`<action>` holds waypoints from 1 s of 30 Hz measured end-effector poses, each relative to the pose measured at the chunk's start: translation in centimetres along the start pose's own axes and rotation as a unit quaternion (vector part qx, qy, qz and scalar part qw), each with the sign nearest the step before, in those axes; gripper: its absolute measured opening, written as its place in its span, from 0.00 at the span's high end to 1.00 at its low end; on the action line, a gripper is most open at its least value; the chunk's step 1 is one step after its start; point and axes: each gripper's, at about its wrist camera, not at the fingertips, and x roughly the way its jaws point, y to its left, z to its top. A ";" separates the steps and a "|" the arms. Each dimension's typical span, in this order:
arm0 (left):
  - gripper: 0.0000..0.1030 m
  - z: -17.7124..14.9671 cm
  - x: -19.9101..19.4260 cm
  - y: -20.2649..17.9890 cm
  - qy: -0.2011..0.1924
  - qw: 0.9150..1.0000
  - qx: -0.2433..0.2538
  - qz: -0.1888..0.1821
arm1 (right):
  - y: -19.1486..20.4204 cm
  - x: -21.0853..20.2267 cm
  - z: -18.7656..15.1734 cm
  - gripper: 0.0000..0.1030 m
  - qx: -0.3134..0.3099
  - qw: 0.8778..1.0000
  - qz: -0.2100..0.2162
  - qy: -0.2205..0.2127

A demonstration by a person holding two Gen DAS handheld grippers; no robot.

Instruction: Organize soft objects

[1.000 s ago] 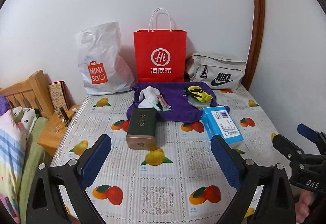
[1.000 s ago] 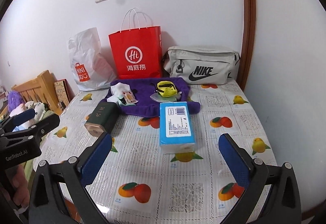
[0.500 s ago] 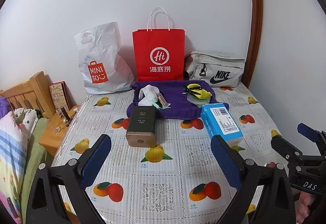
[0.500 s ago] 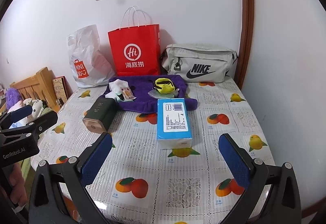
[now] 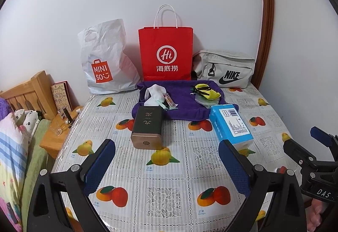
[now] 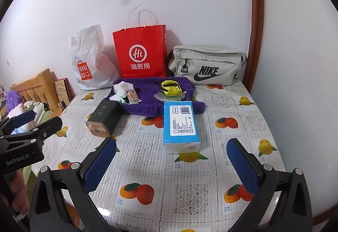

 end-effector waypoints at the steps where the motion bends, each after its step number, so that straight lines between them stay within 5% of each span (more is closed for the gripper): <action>1: 0.04 0.0 0.0 0.1 0.000 1.000 0.000 0.000 | 0.1 0.0 0.0 0.00 -0.001 1.000 0.000 -0.001; 30: 0.04 -0.1 0.1 0.5 0.001 1.000 -0.001 -0.004 | 0.4 -0.3 -0.1 0.00 -0.002 1.000 0.001 -0.002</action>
